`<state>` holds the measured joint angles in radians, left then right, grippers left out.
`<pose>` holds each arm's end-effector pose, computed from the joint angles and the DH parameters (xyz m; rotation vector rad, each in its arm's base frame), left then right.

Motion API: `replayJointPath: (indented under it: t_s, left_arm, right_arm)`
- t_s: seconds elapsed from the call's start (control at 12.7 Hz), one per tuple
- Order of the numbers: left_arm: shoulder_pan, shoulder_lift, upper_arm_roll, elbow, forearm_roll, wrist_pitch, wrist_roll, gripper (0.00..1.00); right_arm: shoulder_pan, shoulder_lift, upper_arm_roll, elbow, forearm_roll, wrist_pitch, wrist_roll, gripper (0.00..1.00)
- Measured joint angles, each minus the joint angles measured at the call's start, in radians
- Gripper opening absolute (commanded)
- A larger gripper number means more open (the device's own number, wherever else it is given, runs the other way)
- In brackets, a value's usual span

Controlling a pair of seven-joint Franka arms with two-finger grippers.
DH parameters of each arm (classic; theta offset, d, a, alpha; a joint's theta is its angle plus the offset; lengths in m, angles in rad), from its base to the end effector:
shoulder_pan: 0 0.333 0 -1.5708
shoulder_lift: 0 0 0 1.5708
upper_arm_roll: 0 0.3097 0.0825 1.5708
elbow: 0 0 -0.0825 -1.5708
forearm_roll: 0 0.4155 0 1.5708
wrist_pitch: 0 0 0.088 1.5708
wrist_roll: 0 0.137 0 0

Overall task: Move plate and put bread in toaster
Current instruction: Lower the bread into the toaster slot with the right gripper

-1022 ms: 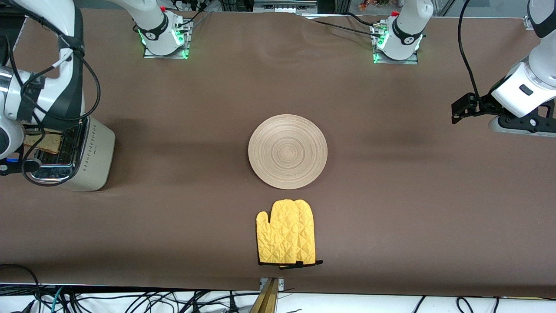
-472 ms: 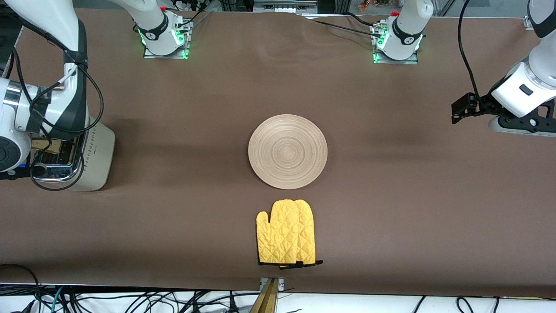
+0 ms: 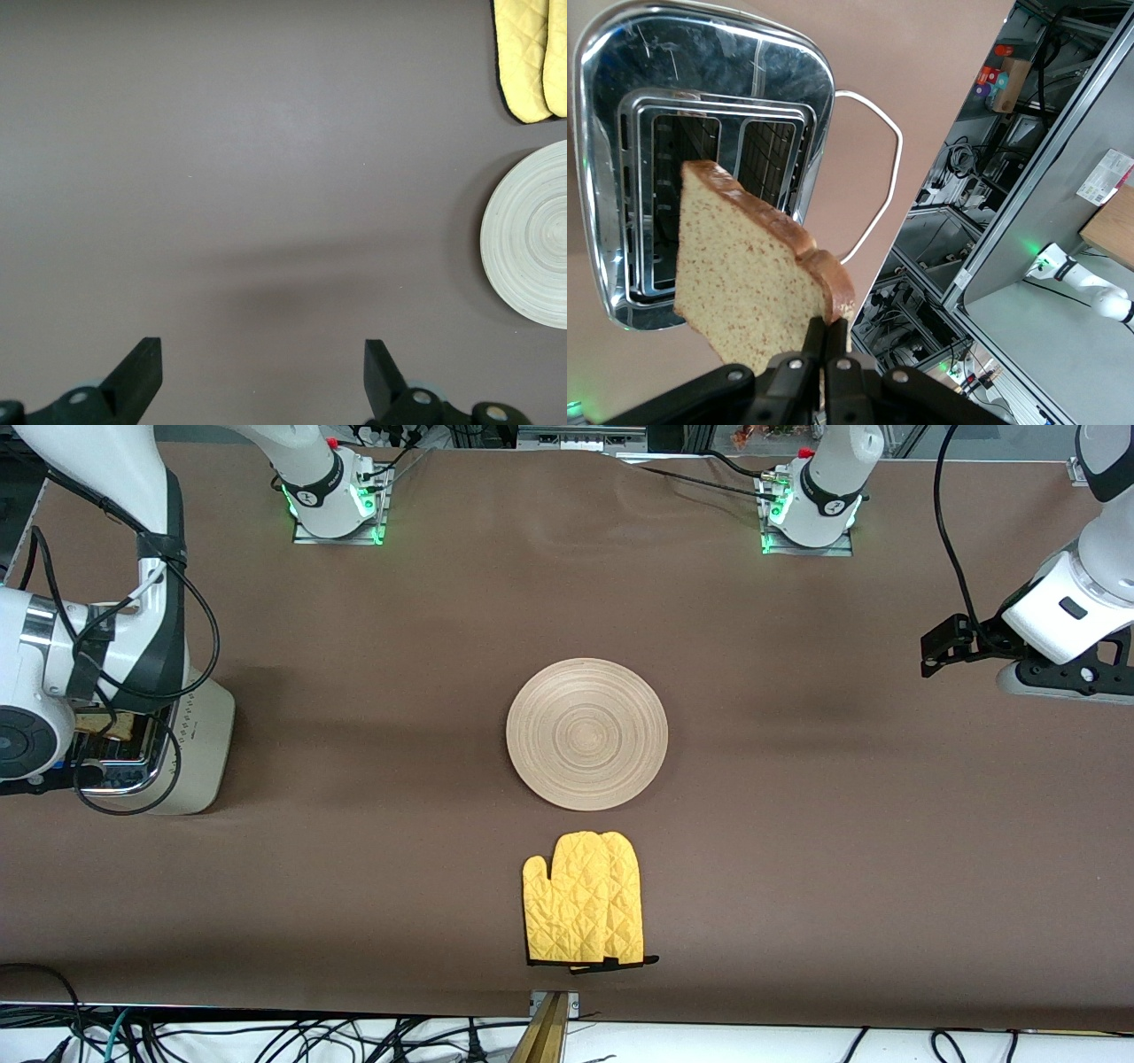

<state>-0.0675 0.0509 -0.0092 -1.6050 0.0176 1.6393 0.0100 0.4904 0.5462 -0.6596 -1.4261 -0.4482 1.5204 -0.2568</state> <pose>0.6033 -0.0439 0.5466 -3.1208 0.1375 0.0250 0.6620 -0.1045 0.4022 2.3695 0.1923 -0.6158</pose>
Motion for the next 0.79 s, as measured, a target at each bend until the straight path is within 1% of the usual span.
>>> replayJointPath:
  t_s: [0.47,0.79]
  left_arm:
    - [0.0,0.0,0.0,0.0,0.0,-0.001,0.0,1.0]
    - [0.0,0.0,0.0,0.0,0.0,-0.001,0.0,1.0]
  right_arm:
    - [0.0,0.039,0.003,-0.001,0.019,0.038,0.009,0.0]
    - [0.001,0.048,0.005,-0.001,0.024,0.064,0.021,0.0]
